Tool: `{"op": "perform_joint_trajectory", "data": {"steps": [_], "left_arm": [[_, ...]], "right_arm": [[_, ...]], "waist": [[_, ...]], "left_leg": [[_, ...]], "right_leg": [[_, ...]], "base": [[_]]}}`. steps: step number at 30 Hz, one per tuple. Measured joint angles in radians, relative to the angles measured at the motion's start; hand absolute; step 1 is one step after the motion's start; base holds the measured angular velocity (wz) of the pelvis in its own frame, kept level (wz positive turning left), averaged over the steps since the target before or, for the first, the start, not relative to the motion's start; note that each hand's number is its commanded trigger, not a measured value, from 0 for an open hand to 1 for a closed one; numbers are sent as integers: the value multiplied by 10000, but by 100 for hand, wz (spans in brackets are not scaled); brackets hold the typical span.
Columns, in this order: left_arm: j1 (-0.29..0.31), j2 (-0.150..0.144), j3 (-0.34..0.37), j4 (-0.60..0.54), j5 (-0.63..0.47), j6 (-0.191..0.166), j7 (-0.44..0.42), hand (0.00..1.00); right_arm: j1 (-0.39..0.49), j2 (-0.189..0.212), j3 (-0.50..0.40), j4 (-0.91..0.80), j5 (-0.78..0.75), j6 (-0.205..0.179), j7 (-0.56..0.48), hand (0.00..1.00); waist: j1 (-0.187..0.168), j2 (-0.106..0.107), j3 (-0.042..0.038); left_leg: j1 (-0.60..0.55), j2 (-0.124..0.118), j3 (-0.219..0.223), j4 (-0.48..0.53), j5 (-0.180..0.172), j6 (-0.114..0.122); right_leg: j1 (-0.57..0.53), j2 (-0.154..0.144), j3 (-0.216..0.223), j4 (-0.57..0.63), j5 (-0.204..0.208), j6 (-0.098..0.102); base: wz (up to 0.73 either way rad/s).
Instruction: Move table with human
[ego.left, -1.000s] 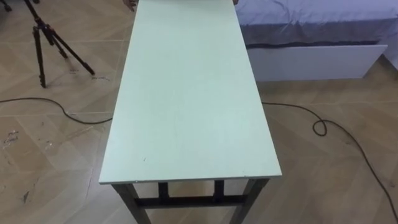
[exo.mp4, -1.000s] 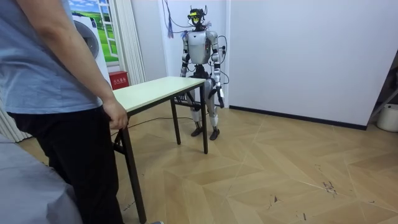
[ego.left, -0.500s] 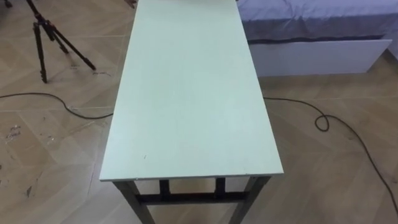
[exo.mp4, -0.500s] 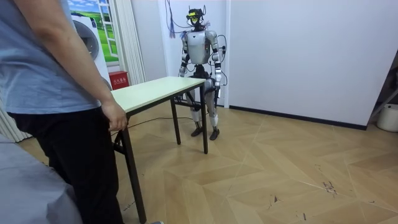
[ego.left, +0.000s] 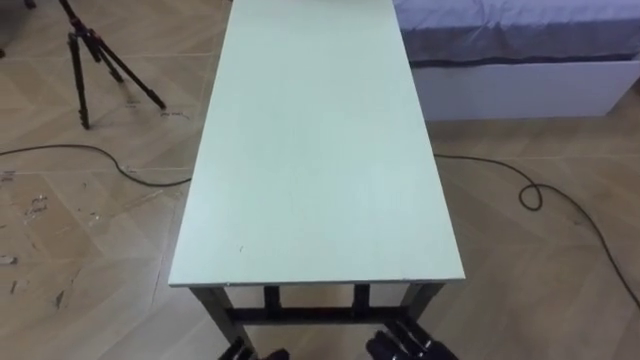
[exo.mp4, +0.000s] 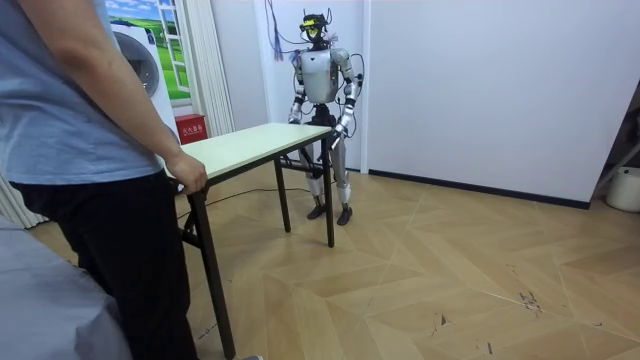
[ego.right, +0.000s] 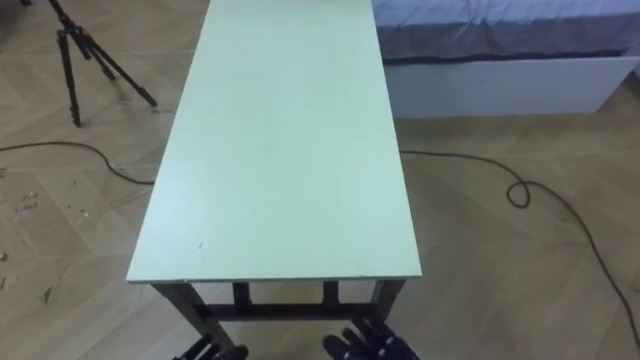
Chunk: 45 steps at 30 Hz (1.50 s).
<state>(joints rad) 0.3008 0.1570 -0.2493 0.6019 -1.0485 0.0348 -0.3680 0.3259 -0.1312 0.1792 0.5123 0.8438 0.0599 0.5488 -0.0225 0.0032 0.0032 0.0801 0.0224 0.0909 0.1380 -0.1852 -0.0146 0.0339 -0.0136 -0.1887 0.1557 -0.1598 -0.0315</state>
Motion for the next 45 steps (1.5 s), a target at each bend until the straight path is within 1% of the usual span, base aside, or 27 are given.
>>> {"op": "perform_joint_trajectory", "data": {"steps": [1,2,4,5,7,10,14,16,19,21,23,24,26,28,30,32,35,36,37,38,39,40,41,42,43,45], "left_arm": [[60,73,-185,-441,-242,48,-82,0],[83,120,-279,-635,-328,56,-104,0],[158,273,-573,-1409,-439,114,-126,0],[173,334,-682,-1589,-496,115,-126,0],[346,457,-947,-2455,-791,129,-127,0],[398,514,-1254,-3199,-980,90,-108,0],[405,550,-1403,-3372,-981,79,-47,0],[420,561,-1470,-3493,-982,74,128,0],[409,572,-1474,-3715,-1037,81,368,0],[402,578,-1458,-3899,-1426,80,559,0],[350,599,-1437,-4084,-1875,78,751,0],[295,650,-1438,-4087,-2078,89,845,0],[163,772,-1429,-4087,-2147,88,984,0],[-86,830,-1215,-4048,-2362,105,1201,0],[-269,907,-1191,-3882,-2534,110,1243,0],[-339,909,-1085,-3763,-2572,111,1257,0],[-745,907,-861,-3158,-2758,161,1414,0],[-1007,899,-749,-2754,-2965,211,1491,0],[-1227,895,-637,-2431,-2975,242,1674,0],[-1319,889,-588,-2305,-2978,258,1738,0],[-1459,858,-487,-2093,-2975,335,1889,0],[-1533,802,-455,-1947,-2989,407,2009,0],[-1562,756,-438,-1886,-3000,444,2060,0],[-1584,630,-344,-1766,-3010,478,2124,0],[-1607,535,-264,-1581,-3011,486,2183,0],[-1719,510,-231,-1226,-3045,545,2278,0]], "right_arm": [[109,-3,153,-293,247,66,128,0],[132,-3,229,-393,285,72,189,0],[262,-115,667,-1052,820,231,211,0],[333,-172,817,-1267,1018,257,216,0],[481,-236,1270,-1880,1498,267,299,0],[468,-227,1672,-1903,1947,218,442,0],[405,-344,1779,-1903,2026,148,457,0],[374,-366,1800,-1927,2008,144,456,0],[157,-520,1843,-1928,2139,162,441,0],[-20,-628,1888,-1928,2220,158,435,0],[-227,-635,1870,-1921,2213,164,396,0],[-274,-637,1813,-1914,2196,171,312,0],[-294,-633,1817,-1920,2189,175,244,0],[-484,-692,1807,-1919,2202,273,41,0],[-642,-781,1815,-1909,2199,339,-134,0],[-726,-828,1806,-1909,2199,404,-290,0],[-885,-864,1765,-1832,2573,495,-583,0],[-995,-861,1743,-1742,2873,517,-729,0],[-1123,-855,1709,-1624,3128,532,-872,0],[-1172,-853,1682,-1583,3298,538,-940,0],[-1294,-810,1578,-1439,3463,582,-1034,0],[-1410,-784,1500,-1274,3623,656,-1149,0],[-1432,-789,1493,-1239,3664,680,-1201,0],[-1495,-780,1466,-1179,3726,681,-1307,0],[-1533,-766,1407,-1088,3744,680,-1340,0],[-1654,-740,1284,-850,3761,701,-1388,0]], "waist": [[31,-2,3],[31,3,1],[38,12,10],[36,13,10],[44,7,11],[31,5,15],[-11,8,26],[-28,-8,21],[-24,-21,55],[-36,-48,64],[-42,-59,72],[-41,-64,80],[-34,-89,137],[-20,-111,162],[-6,-114,182],[-4,-110,184],[40,-31,228],[58,53,232],[53,135,196],[60,171,175],[55,229,138],[46,254,120],[43,261,116],[41,255,121],[40,223,140],[63,160,159]], "left_leg": [[24,-1,-2,-1,0,0],[38,-1,-2,0,0,0],[29,1,-4,0,0,1],[26,1,-5,0,0,1],[15,4,-5,1,0,1],[16,-1,-6,1,0,1],[-21,-7,-7,6,0,1],[-166,-18,-42,93,0,1],[-180,-5,-108,109,1,0],[-143,4,-109,110,1,0],[-123,8,-112,108,1,0],[-105,8,-113,104,1,0],[-46,10,-87,104,1,0],[-43,7,-82,105,0,1],[-42,5,-75,104,0,1],[-44,4,-63,113,0,1],[-7,7,-65,139,0,3],[11,9,-69,137,0,3],[5,9,-69,136,0,4],[5,9,-69,136,1,5],[25,10,-68,142,3,8],[35,14,-66,152,4,8],[41,16,-66,152,4,8],[59,23,-67,149,5,8],[118,26,-66,146,5,8],[190,29,-41,145,4,8]], "right_leg": [[6,-3,-12,-26,-6,4],[18,-3,-10,-23,-9,3],[8,2,5,-16,-11,2],[10,2,4,-15,-11,2],[33,4,7,3,-11,1],[0,1,10,-2,-13,4],[-17,-4,-9,-26,-30,10],[-139,-18,-12,3,-38,10],[-163,-17,-25,147,-37,6],[-126,-11,-21,152,-37,6],[-89,-10,-22,153,-36,5],[-68,-14,-25,154,-36,5],[7,-13,-42,149,-36,5],[13,-14,-49,157,-33,1],[17,-15,-45,161,-25,-10],[25,-13,-48,160,-23,-11],[16,-10,-60,146,-19,-11],[12,-4,-58,143,-17,-15],[5,-3,-60,150,-14,-18],[19,-3,-59,158,-14,-19],[36,-1,-63,172,-5,-28],[53,-1,-68,173,-4,-31],[79,1,-71,173,-3,-33],[137,8,-74,156,-3,-34],[186,12,-76,139,-4,-37],[204,14,-67,127,-11,-42]], "base": [[9],[5],[0],[0],[0],[0],[1],[0],[-3],[-2],[2],[0],[4],[2],[0],[4],[1],[0],[0],[0],[0],[0],[0],[0],[0],[-7]]}}
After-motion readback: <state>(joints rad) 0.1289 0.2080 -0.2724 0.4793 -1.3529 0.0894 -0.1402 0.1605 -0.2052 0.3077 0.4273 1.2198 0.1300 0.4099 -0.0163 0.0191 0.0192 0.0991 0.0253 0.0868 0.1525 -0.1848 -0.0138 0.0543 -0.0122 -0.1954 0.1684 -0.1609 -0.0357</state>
